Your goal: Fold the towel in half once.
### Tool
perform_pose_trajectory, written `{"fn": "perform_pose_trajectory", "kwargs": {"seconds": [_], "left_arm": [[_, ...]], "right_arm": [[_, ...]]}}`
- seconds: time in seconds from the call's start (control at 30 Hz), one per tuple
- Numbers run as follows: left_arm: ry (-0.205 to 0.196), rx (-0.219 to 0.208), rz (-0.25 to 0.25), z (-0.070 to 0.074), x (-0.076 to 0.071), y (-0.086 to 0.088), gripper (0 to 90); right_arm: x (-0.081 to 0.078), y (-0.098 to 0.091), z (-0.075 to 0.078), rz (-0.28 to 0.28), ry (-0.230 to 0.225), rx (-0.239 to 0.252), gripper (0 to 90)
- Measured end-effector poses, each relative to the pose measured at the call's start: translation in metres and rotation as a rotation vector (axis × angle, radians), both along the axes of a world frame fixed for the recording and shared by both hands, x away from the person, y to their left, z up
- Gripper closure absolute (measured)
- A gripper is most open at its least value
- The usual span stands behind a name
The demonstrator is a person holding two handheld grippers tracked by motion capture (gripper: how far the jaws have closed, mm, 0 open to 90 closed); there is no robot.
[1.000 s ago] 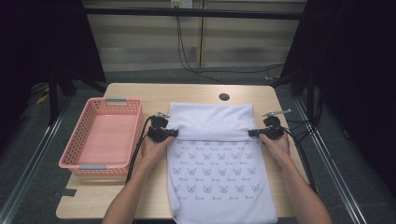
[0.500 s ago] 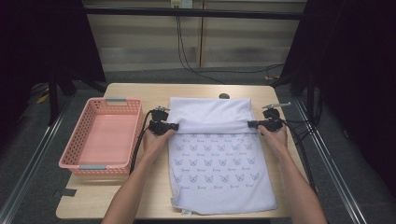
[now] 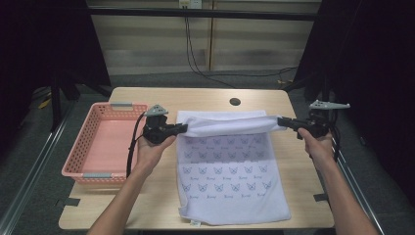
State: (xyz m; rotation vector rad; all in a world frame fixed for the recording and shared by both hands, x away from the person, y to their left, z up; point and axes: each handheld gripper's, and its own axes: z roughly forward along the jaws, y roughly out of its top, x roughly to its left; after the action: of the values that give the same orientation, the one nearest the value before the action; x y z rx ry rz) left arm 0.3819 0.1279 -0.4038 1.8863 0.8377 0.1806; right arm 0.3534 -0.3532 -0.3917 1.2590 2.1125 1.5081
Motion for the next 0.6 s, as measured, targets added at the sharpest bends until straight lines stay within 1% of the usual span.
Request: {"fn": "perform_pose_trajectory", "kwargs": {"seconds": [0.03,0.07,0.1,0.13,0.17,0.2,0.23,0.27,0.3,0.33,0.37,0.4,0.43,0.47,0.5,0.53,0.57,0.6], "left_arm": [[-0.014,-0.035,-0.015,0.004,-0.012,0.006,86.5],[-0.014,-0.035,-0.015,0.004,-0.012,0.006,86.5],[-0.018,-0.049,-0.03,0.006,-0.019,0.009,86.5],[-0.013,-0.067,-0.035,0.008,-0.024,0.012,86.5],[-0.033,-0.063,-0.051,0.016,-0.034,0.014,86.5],[-0.033,-0.063,-0.051,0.016,-0.034,0.014,86.5],[-0.046,-0.072,-0.061,0.026,-0.042,0.016,86.5],[-0.046,-0.072,-0.061,0.026,-0.042,0.016,86.5],[-0.063,-0.067,-0.071,0.033,-0.048,0.018,86.5],[-0.076,-0.077,-0.074,0.04,-0.054,0.019,86.4],[-0.085,-0.099,-0.095,0.047,-0.061,0.021,86.4],[-0.102,-0.098,-0.099,0.051,-0.068,0.021,86.3],[-0.102,-0.098,-0.099,0.051,-0.068,0.021,86.3],[-0.104,-0.089,-0.106,0.052,-0.073,0.021,86.3],[-0.109,-0.078,-0.104,0.051,-0.079,0.02,86.2],[-0.111,-0.081,-0.105,0.049,-0.082,0.021,86.2],[-0.098,-0.073,-0.102,0.042,-0.089,0.023,86.2],[-0.098,-0.073,-0.102,0.042,-0.089,0.023,86.2]], "right_arm": [[-0.008,-0.001,0.003,0.019,-0.004,0.011,88.1],[-0.008,-0.001,0.003,0.019,-0.004,0.011,88.1],[-0.013,-0.001,0.004,0.029,-0.009,0.009,88.1],[-0.026,-0.002,0.005,0.044,-0.007,0.003,88.1],[-0.032,-0.001,0.006,0.047,-0.012,0.004,88.1],[-0.032,-0.001,0.006,0.047,-0.012,0.004,88.1],[-0.042,0.0,0.011,0.057,-0.022,0.002,88.1],[-0.042,0.0,0.011,0.057,-0.022,0.002,88.1],[-0.047,0.001,0.014,0.058,-0.027,0.005,88.1],[-0.053,0.001,0.02,0.063,-0.039,0.006,88.1],[-0.064,-0.001,0.031,0.072,-0.066,0.014,88.1],[-0.068,-0.001,0.035,0.075,-0.073,0.014,88.1],[-0.074,-0.002,0.04,0.079,-0.079,0.012,88.1],[-0.074,-0.002,0.04,0.079,-0.079,0.012,88.1],[-0.084,-0.002,0.043,0.085,-0.087,0.001,88.1],[-0.087,-0.001,0.042,0.087,-0.087,-0.003,88.1],[-0.092,0.001,0.04,0.088,-0.084,-0.008,88.1],[-0.098,0.002,0.038,0.099,-0.083,-0.013,88.1]]}}
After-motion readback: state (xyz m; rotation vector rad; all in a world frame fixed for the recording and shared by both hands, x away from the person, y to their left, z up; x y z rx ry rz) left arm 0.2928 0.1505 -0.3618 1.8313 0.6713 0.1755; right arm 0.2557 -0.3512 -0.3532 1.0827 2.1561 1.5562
